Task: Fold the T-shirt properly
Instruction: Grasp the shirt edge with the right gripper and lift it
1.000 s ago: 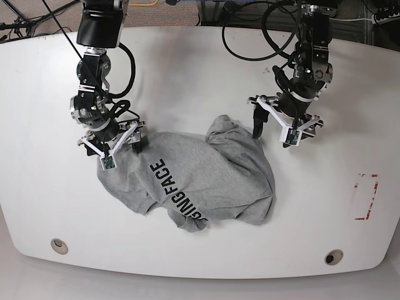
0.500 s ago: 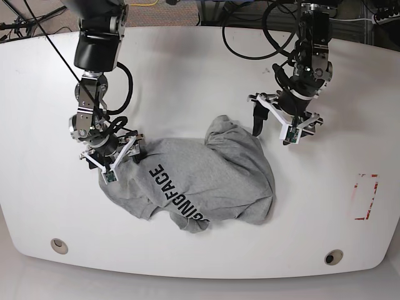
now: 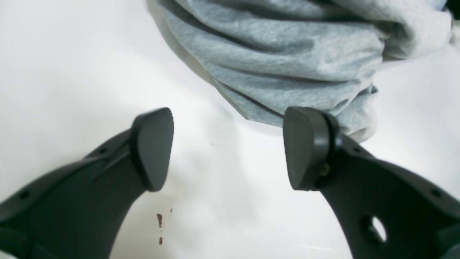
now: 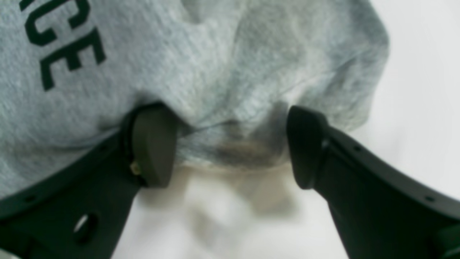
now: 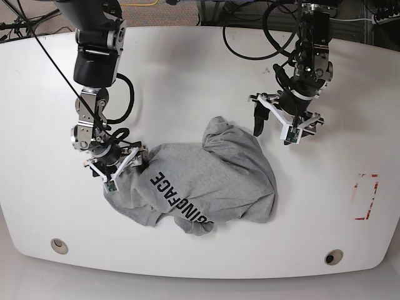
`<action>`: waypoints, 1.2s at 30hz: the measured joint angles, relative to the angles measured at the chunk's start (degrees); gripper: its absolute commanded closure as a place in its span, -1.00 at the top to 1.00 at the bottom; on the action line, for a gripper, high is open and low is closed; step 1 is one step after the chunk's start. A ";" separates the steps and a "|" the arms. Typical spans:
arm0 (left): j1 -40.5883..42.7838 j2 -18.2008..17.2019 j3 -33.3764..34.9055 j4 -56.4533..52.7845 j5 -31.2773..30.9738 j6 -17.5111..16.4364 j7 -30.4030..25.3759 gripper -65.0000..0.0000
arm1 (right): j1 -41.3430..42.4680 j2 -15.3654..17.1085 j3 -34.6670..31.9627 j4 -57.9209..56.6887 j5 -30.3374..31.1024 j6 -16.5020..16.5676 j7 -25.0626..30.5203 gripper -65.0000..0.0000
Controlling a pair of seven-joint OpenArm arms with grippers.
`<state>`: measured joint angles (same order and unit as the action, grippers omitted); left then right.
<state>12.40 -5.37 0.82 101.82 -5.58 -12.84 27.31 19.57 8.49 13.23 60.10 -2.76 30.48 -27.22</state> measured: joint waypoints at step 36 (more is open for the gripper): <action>-0.07 -0.04 1.20 -0.59 0.48 -0.15 0.74 0.37 | -9.60 -1.84 1.36 24.74 -1.92 0.13 -5.29 -1.00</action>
<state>12.34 -5.41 2.02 101.23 -5.10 -12.99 28.05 9.98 6.66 14.59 84.84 -4.69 30.61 -32.51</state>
